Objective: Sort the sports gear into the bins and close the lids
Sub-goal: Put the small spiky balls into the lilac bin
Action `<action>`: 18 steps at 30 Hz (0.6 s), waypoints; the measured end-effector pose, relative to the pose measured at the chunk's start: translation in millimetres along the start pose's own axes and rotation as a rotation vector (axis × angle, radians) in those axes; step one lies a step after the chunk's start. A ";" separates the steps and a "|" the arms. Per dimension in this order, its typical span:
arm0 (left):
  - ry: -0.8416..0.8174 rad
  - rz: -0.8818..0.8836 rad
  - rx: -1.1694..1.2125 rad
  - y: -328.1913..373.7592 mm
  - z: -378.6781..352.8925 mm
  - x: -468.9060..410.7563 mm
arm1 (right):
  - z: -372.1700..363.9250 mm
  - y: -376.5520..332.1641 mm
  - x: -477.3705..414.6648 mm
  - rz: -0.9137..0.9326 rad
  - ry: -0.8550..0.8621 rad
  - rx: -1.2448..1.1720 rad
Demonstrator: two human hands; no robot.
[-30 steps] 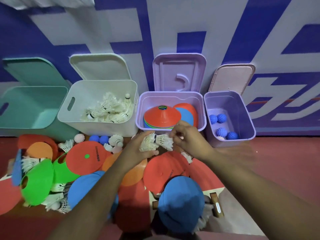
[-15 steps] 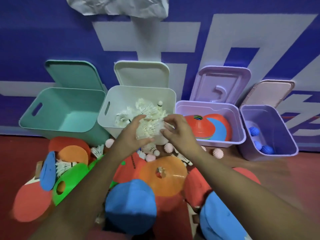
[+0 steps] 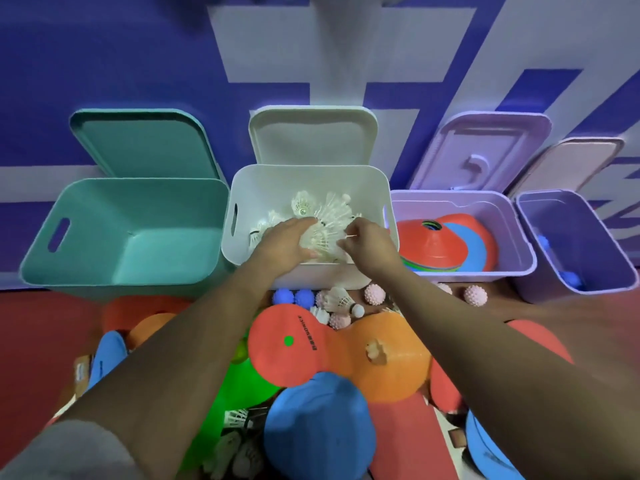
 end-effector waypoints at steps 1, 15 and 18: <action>0.035 0.008 0.031 -1.2 -0.6 -3.5 | -3.6 -0.3 -3.3 0.008 -0.001 0.026; 0.209 -0.154 0.323 0.8 -24.4 107.3 | 2.4 37.1 103.7 -0.003 0.104 -0.030; 0.098 -0.095 0.238 -9.0 -67.1 114.7 | -21.8 68.1 114.1 -0.094 0.008 0.059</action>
Point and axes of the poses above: each hand's wrist, its own x-axis away from the middle knuckle, its own z-axis out of the back of the hand, y = z × x, the point moved 7 cm from there along -x, towards the middle knuckle, and after that the axes turned 6 degrees about -x, right-handed, at the moved point
